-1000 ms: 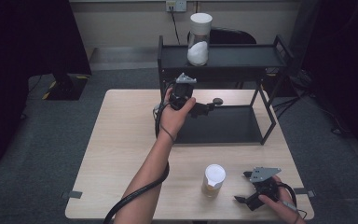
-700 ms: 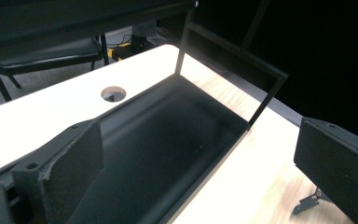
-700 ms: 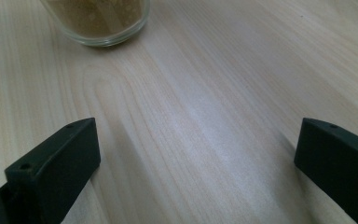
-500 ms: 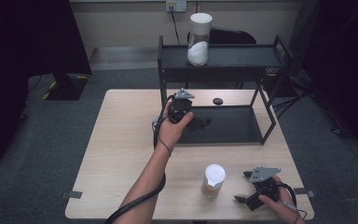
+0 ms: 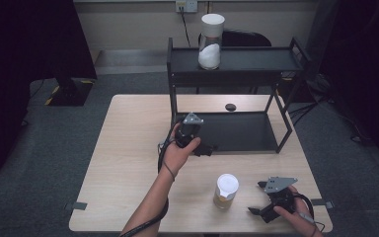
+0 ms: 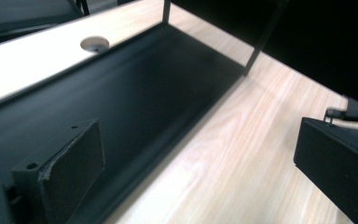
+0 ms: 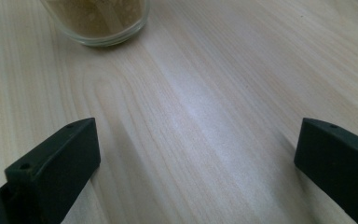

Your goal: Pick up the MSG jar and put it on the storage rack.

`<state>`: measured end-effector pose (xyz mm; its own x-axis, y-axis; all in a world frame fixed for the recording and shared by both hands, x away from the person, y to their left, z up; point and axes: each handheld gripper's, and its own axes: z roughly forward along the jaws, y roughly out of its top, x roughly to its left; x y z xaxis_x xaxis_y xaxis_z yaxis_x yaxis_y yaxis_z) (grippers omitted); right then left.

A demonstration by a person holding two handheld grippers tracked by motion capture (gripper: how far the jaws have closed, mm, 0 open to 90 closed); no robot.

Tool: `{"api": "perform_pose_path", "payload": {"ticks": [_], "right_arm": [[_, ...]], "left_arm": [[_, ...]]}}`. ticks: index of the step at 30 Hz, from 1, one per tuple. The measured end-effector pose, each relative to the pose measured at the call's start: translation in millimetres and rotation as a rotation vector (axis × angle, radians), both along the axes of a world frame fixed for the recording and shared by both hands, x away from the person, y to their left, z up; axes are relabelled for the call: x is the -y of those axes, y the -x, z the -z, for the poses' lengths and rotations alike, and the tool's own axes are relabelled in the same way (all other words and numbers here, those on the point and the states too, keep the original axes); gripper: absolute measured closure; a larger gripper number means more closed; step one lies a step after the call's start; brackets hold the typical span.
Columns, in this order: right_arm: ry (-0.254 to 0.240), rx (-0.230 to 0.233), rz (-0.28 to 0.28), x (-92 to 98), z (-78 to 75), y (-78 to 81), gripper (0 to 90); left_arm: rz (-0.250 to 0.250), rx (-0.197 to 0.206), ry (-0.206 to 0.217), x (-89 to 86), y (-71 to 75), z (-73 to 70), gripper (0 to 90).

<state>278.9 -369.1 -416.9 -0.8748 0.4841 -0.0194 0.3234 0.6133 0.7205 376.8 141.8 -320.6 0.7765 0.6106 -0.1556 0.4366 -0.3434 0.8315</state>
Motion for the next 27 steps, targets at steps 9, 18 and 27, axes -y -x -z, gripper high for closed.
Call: {"api": "perform_pose_path", "payload": {"ticks": [9, 18, 27], "right_arm": [[0.0, 0.0, 0.0, 0.0, 0.0, 0.0, 0.0], [0.0, 0.0, 0.0, 0.0, 0.0, 0.0, 0.0], [0.0, 0.0, 0.0, 0.0, 0.0, 0.0, 0.0]], "left_arm": [[0.003, -0.021, -0.03, -6.7, 12.1, 23.0, 1.3], [0.026, -0.032, -0.079, -11.4, 25.4, 41.1, 1.3], [0.039, -0.056, -0.112, -21.0, 38.8, 61.5, 1.3]]}}
